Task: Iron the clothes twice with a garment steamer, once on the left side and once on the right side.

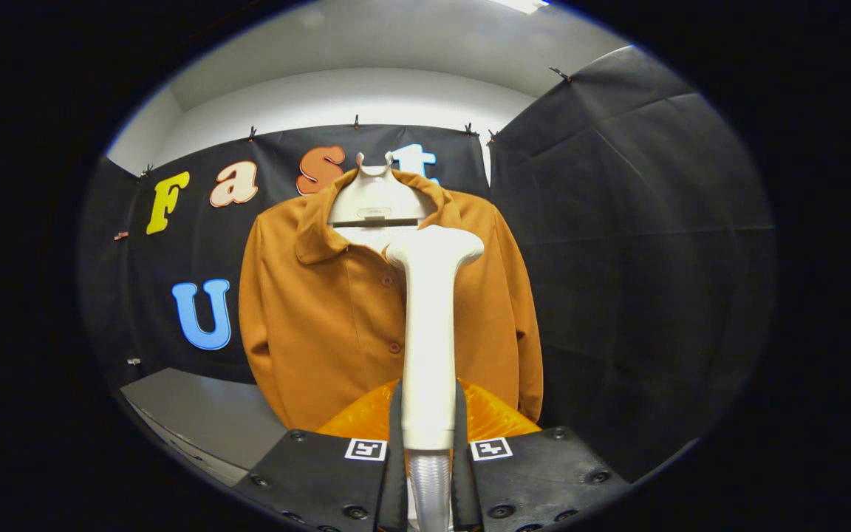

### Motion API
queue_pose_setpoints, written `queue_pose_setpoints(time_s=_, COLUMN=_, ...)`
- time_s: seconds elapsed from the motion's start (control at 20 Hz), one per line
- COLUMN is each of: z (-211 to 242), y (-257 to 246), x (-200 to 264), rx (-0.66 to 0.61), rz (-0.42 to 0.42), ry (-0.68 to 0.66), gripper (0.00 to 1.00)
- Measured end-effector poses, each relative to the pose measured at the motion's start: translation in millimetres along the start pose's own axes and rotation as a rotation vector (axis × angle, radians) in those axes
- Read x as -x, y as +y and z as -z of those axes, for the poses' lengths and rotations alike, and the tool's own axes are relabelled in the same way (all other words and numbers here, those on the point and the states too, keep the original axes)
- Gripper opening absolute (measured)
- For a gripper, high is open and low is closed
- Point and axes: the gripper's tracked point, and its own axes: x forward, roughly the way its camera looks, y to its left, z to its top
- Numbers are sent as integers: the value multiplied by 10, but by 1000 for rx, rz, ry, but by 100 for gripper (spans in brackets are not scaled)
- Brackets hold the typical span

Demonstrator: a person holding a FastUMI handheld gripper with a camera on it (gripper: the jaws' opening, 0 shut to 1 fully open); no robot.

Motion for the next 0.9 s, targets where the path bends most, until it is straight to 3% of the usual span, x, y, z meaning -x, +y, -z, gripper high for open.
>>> queue_pose_setpoints(time_s=0.5, z=818, y=-163, x=117, rx=-25, rz=16, ry=144, gripper=27)
queue_pose_setpoints(time_s=0.9, z=1531, y=-287, x=342, rx=-27, rz=76, ry=277, gripper=27)
